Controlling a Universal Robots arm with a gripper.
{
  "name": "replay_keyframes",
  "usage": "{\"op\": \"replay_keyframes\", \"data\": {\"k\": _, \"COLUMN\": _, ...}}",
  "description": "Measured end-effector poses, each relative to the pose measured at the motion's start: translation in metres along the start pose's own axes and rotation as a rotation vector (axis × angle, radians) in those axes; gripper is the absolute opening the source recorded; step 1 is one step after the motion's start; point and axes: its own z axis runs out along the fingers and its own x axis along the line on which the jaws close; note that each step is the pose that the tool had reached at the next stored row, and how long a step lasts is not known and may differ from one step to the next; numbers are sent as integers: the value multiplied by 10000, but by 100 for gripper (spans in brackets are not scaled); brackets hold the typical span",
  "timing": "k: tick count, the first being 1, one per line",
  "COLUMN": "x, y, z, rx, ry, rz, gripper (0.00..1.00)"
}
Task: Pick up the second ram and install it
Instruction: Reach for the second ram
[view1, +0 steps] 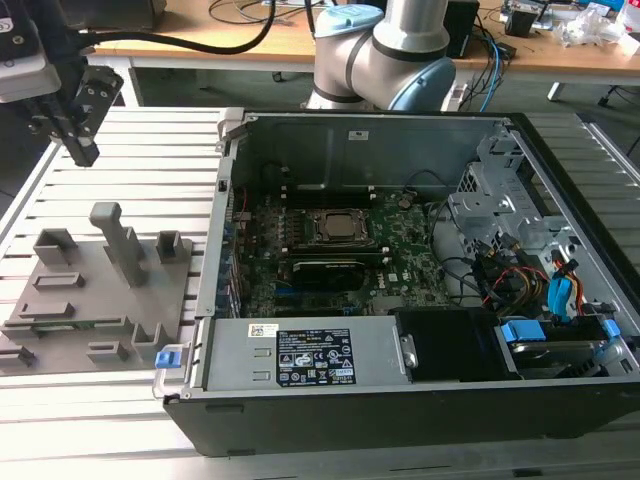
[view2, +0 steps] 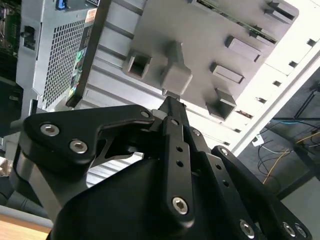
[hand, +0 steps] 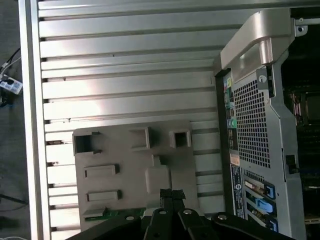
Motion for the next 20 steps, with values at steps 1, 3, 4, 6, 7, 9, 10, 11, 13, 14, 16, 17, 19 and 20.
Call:
{"op": "replay_keyframes", "data": {"k": 1, "x": 72, "y": -5, "z": -1, "rx": 0, "ry": 0, "rz": 0, "gripper": 11}}
{"op": "replay_keyframes", "data": {"k": 3, "x": 165, "y": -13, "z": -2, "rx": 0, "ry": 0, "rz": -1, "gripper": 11}}
{"op": "replay_keyframes", "data": {"k": 4, "x": 222, "y": -17, "z": -3, "rx": 0, "ry": 0, "rz": -1, "gripper": 11}}
{"op": "replay_keyframes", "data": {"k": 6, "x": 301, "y": -30, "z": -2, "rx": 0, "ry": 0, "rz": -2, "gripper": 11}}
{"op": "replay_keyframes", "data": {"k": 7, "x": 309, "y": -45, "z": -2, "rx": -1, "ry": 1, "rz": -2, "gripper": 11}}
{"op": "replay_keyframes", "data": {"k": 9, "x": 326, "y": -109, "z": -5, "rx": -1, "ry": 0, "rz": 0, "gripper": 11}}
{"op": "replay_keyframes", "data": {"k": 10, "x": 332, "y": -177, "z": -8, "rx": 0, "ry": 1, "rz": -1, "gripper": 11}}
{"op": "replay_keyframes", "data": {"k": 11, "x": 344, "y": -245, "z": -9, "rx": -1, "ry": 0, "rz": -1, "gripper": 11}}
{"op": "replay_keyframes", "data": {"k": 13, "x": 374, "y": -319, "z": -10, "rx": -1, "ry": 1, "rz": 0, "gripper": 11}}
{"op": "replay_keyframes", "data": {"k": 14, "x": 378, "y": -334, "z": -10, "rx": 0, "ry": 0, "rz": 0, "gripper": 11}}
{"op": "replay_keyframes", "data": {"k": 16, "x": 397, "y": -401, "z": -8, "rx": -1, "ry": 0, "rz": 0, "gripper": 11}}
{"op": "replay_keyframes", "data": {"k": 17, "x": 399, "y": -420, "z": -7, "rx": 0, "ry": 0, "rz": -1, "gripper": 11}}
{"op": "replay_keyframes", "data": {"k": 19, "x": 399, "y": -484, "z": -4, "rx": 0, "ry": 0, "rz": -2, "gripper": 11}}
{"op": "replay_keyframes", "data": {"k": 20, "x": 399, "y": -484, "z": -4, "rx": -1, "ry": -1, "rz": -1, "gripper": 11}}
